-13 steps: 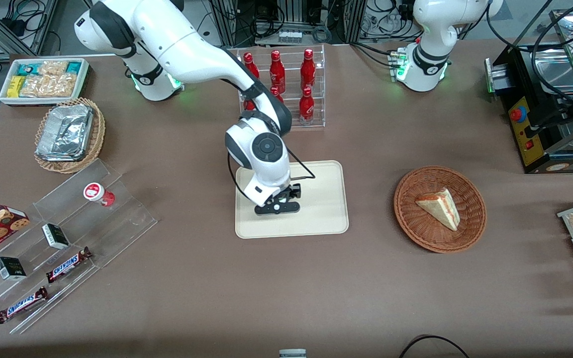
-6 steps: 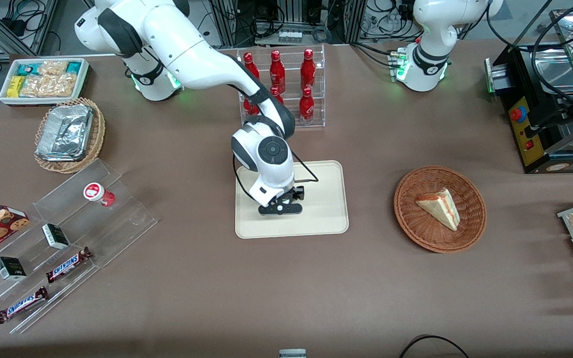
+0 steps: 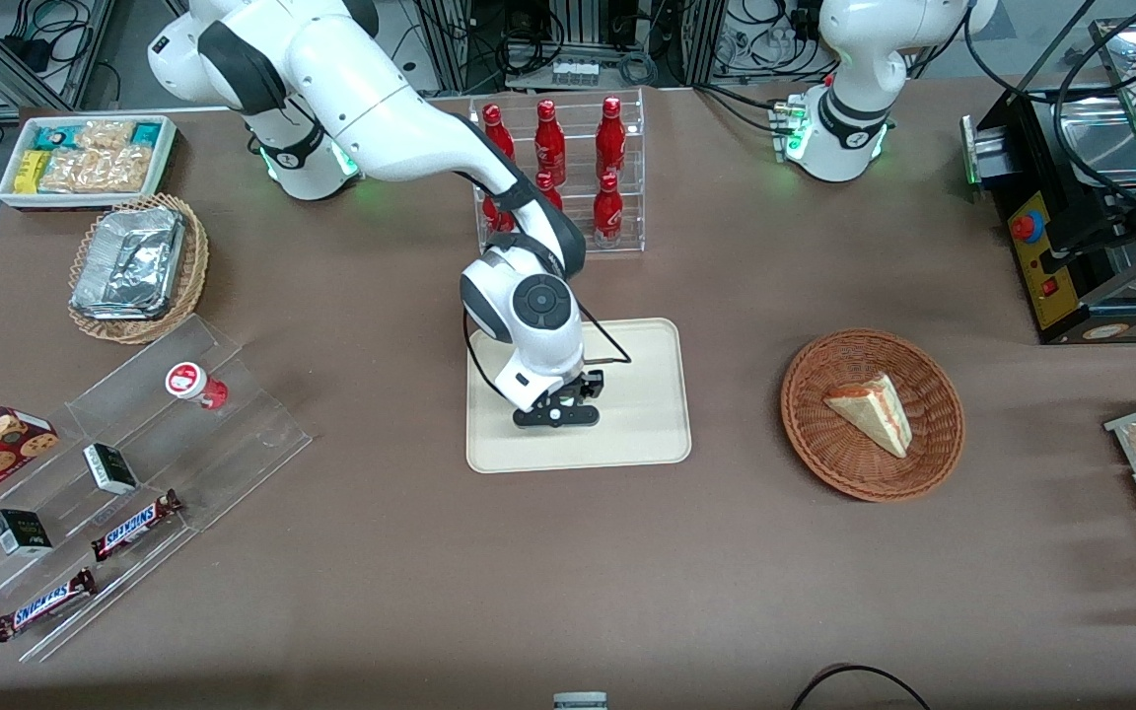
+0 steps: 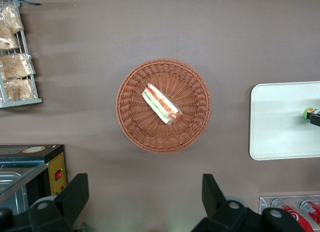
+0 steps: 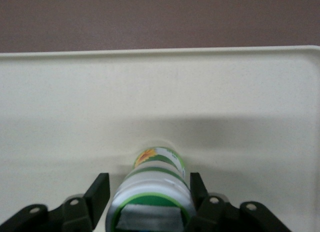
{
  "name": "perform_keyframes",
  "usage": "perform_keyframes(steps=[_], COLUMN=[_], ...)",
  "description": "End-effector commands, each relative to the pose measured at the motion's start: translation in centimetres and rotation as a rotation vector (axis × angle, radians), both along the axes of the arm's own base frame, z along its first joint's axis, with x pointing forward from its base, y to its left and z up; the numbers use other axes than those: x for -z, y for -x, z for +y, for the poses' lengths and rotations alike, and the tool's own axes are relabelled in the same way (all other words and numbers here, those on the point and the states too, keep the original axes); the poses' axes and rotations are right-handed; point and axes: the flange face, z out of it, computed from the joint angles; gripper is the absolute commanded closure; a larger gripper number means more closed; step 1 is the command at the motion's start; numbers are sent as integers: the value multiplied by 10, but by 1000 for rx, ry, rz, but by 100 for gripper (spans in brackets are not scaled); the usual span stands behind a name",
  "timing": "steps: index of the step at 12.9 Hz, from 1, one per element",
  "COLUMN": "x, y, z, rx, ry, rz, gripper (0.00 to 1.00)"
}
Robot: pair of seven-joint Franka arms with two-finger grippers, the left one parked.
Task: Place green gum on tray
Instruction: 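Carry the jar over the cream tray and lower it onto the tray, then open the right gripper to release the jar upright on the tray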
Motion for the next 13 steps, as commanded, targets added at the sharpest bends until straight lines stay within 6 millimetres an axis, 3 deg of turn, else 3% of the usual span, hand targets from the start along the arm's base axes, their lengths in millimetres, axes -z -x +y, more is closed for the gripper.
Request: perform_keyframes(steps=[1,8,13], x=[1,0,-38], y=[-1,3,-5], z=[9,7,-1], rx=[-48,-136,-151], ry=[-13,45,45], rz=[-26,-57,-58], gripper=[0,0,0])
